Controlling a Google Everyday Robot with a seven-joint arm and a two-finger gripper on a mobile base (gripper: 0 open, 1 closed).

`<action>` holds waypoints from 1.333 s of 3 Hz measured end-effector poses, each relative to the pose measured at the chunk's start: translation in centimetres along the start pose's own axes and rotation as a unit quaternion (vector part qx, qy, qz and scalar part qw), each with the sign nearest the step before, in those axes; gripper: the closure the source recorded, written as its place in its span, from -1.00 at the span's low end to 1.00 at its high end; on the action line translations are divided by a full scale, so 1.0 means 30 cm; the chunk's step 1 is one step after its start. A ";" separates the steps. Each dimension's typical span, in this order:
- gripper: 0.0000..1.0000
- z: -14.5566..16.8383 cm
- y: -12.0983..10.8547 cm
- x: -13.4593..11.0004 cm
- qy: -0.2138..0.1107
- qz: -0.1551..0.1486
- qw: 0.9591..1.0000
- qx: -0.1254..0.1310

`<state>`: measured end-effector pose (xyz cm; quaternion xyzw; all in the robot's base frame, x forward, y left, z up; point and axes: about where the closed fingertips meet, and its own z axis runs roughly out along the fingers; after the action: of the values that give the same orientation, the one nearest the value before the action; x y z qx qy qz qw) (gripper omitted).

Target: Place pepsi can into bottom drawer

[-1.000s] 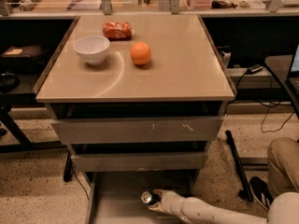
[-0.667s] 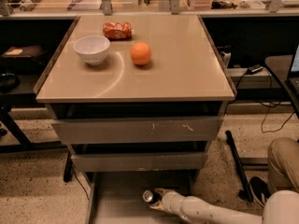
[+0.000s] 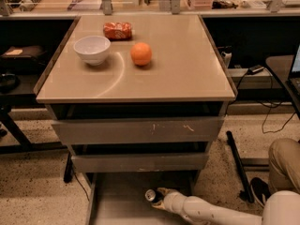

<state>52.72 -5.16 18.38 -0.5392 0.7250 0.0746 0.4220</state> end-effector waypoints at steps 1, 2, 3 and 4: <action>0.15 0.000 0.000 0.000 0.000 0.000 1.000 0.000; -0.32 0.000 0.000 0.000 0.000 0.000 1.000 0.000; -0.76 0.000 0.000 0.000 0.000 0.000 1.000 0.000; -1.00 0.000 0.000 0.000 0.000 0.000 1.000 0.000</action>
Offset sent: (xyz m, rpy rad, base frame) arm 0.0000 0.0000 0.0000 0.0000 0.0000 0.0000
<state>52.72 -5.15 18.38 -0.5392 0.7250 0.0747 0.4220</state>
